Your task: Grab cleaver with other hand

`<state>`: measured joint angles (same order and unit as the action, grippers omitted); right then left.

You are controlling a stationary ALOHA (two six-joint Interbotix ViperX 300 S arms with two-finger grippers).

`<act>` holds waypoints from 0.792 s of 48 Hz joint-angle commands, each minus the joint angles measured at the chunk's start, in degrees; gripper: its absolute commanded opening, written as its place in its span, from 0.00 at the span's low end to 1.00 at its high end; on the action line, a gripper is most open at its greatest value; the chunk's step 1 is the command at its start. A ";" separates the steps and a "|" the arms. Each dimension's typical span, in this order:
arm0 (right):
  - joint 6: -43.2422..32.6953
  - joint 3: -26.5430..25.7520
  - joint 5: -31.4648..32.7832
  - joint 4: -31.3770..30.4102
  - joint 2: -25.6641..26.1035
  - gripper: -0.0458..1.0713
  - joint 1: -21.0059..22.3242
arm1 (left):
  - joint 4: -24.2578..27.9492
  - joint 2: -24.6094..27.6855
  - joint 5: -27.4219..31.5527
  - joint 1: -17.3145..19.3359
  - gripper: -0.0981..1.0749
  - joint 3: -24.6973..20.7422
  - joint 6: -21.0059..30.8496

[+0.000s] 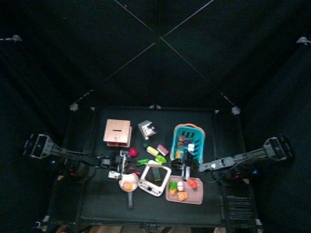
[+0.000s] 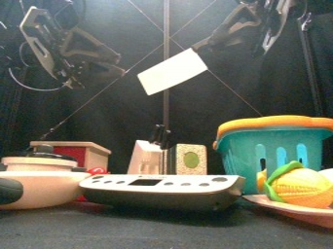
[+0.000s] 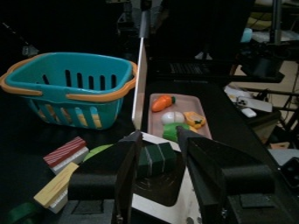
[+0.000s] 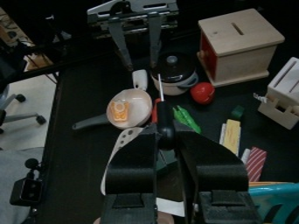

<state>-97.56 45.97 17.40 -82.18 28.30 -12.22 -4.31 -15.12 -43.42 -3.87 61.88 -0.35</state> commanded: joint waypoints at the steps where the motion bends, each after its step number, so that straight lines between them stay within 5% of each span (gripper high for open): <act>1: 0.09 -0.97 -0.53 -0.26 0.79 0.42 -0.09 | 0.09 1.41 -1.93 1.23 0.74 -1.93 -0.18; 24: 0.09 -0.79 -0.62 -0.35 0.70 0.42 -0.09 | 2.02 8.35 -2.90 1.41 0.72 -6.59 -0.09; 38: 0.09 -0.35 -0.62 -0.09 0.62 0.42 -0.09 | 1.93 8.26 -3.08 1.41 0.48 -6.24 -0.09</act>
<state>-97.47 45.97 16.88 -82.27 28.30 -12.22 -2.46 -6.15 -45.70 -2.37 56.43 -0.35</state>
